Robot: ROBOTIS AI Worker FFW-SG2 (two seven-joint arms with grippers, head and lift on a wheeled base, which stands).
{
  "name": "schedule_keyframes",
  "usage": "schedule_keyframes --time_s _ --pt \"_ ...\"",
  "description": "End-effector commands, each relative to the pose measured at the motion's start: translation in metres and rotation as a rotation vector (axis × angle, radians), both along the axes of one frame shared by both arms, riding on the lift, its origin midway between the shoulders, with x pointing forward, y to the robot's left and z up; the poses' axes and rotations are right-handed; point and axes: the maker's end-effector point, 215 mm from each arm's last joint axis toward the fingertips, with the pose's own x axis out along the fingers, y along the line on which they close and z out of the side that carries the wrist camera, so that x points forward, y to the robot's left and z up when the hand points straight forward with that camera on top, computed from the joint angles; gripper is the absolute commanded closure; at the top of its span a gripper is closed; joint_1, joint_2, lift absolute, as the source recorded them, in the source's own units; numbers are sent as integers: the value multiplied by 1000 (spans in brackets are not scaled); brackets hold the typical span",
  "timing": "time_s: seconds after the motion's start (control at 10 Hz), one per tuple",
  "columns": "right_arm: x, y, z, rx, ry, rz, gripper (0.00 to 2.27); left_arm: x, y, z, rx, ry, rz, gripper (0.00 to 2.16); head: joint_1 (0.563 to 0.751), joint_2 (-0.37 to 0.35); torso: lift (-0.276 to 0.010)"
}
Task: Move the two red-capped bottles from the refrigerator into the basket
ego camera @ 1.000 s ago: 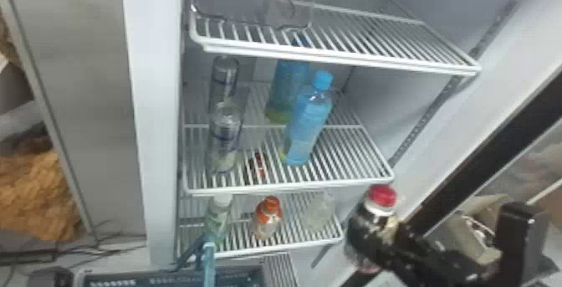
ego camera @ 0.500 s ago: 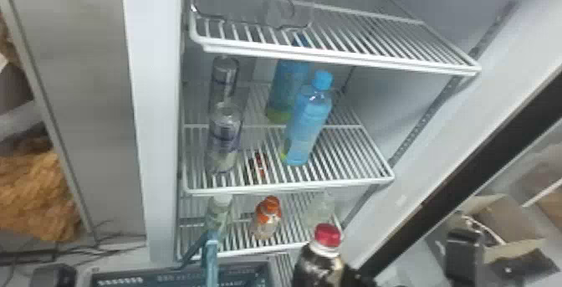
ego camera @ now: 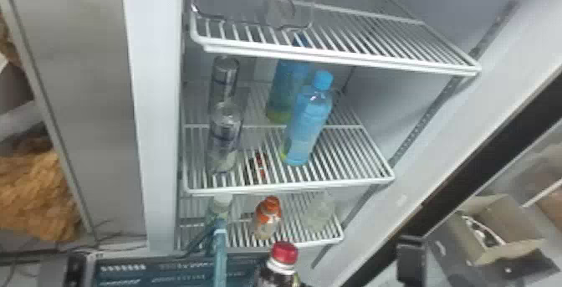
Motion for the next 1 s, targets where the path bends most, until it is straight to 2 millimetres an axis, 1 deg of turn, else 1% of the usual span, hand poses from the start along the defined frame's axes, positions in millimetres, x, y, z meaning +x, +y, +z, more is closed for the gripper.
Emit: schedule_keyframes --time_s 0.0,0.1,0.2,0.3,0.4,0.5,0.6,0.7,0.8,0.9 --pt "-6 12 -8 31 36 28 1268 2 -1 3 -7 -8 2 1200 695 -350 0" --pt "-6 15 -10 48 40 36 961 3 0 3 -9 -7 6 1200 695 -350 0" --pt "-5 15 -10 49 39 41 466 3 0 4 -13 -8 8 1200 695 -350 0" --pt "-1 10 -7 36 24 33 58 4 0 5 -17 -9 13 1200 695 -350 0" --pt "4 5 -1 23 0 24 79 8 1 7 -21 -17 23 1200 695 -350 0" --pt "10 -3 6 16 -31 7 154 9 2 8 -24 -20 29 1200 695 -350 0" --pt "25 -19 19 1 -103 -37 180 12 3 11 -33 -26 38 1200 695 -350 0" --pt "42 -40 34 -17 -201 -93 179 13 3 16 -50 -32 45 1200 695 -350 0" --pt "52 -61 42 -39 -270 -144 183 14 4 16 -56 -29 51 1200 695 -350 0" --pt "54 -78 43 -57 -308 -180 183 15 4 21 -71 -37 56 1200 695 -350 0"
